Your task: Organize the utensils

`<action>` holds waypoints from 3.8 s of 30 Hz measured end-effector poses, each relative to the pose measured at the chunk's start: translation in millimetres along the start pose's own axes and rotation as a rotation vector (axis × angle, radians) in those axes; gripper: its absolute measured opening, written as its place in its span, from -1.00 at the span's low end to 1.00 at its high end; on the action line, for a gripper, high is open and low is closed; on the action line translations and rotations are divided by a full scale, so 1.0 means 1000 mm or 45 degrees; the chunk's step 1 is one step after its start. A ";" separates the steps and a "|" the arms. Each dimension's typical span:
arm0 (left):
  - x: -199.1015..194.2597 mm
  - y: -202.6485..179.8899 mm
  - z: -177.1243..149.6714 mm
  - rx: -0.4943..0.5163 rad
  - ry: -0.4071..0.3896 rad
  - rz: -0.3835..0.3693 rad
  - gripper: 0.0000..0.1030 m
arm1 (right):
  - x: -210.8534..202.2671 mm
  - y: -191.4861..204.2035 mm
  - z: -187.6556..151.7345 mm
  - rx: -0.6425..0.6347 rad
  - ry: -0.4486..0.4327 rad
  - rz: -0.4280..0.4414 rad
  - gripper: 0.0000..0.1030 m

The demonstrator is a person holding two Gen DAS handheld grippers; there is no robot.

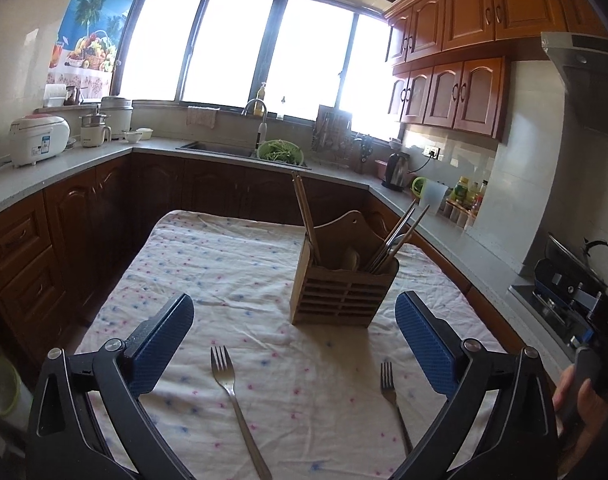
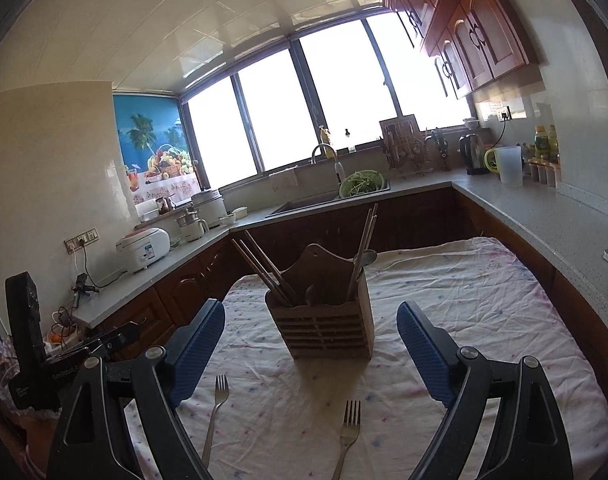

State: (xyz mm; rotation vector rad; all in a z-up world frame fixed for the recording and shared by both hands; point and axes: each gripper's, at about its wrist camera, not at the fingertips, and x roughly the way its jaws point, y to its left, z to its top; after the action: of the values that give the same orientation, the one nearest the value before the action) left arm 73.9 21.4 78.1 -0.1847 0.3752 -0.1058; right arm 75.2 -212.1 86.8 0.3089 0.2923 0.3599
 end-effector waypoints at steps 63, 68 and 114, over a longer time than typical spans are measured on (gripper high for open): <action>-0.028 -0.012 -0.115 0.183 -0.060 0.294 1.00 | -0.033 0.018 -0.131 -0.170 -0.005 -0.157 1.00; -0.026 -0.012 -0.114 0.186 -0.051 0.294 1.00 | -0.032 0.019 -0.131 -0.170 -0.005 -0.152 1.00; -0.024 -0.014 -0.115 0.209 -0.053 0.279 1.00 | -0.033 0.024 -0.125 -0.172 -0.017 -0.123 1.00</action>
State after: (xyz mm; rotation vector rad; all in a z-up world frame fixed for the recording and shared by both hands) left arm 7.9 -7.6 -15.9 0.0167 0.3413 0.0833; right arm -3.3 -173.2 -11.2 0.1639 0.2674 0.2806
